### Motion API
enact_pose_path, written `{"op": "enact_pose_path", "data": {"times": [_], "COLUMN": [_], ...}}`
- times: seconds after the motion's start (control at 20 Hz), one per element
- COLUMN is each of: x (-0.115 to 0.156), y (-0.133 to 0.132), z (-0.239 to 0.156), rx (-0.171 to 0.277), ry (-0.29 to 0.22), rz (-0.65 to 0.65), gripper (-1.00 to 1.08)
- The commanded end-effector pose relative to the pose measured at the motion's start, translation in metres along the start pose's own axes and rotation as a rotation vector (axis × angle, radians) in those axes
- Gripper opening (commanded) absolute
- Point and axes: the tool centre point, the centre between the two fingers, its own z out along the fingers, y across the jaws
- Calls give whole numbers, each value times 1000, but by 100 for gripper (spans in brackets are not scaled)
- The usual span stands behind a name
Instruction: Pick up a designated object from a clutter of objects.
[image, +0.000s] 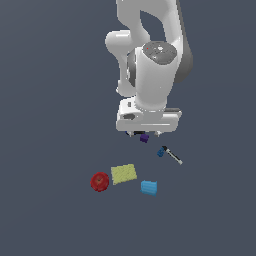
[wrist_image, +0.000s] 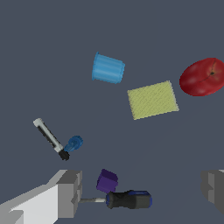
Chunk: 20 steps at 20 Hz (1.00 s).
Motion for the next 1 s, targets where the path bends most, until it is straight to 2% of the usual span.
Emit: {"op": "enact_pose_path", "data": {"times": [0.0, 0.25, 0.5, 0.75, 0.95], "x": [-2, -10, -20, -26, -27], "y": [-24, -64, -90, -104, -105], "z": [28, 73, 102, 118, 119], "rx": [-2, 0, 5, 10, 10], "ry": [1, 2, 1, 1, 0], "rz": [-15, -39, -56, -64, -66], "gripper": [100, 100, 100, 100, 100]}}
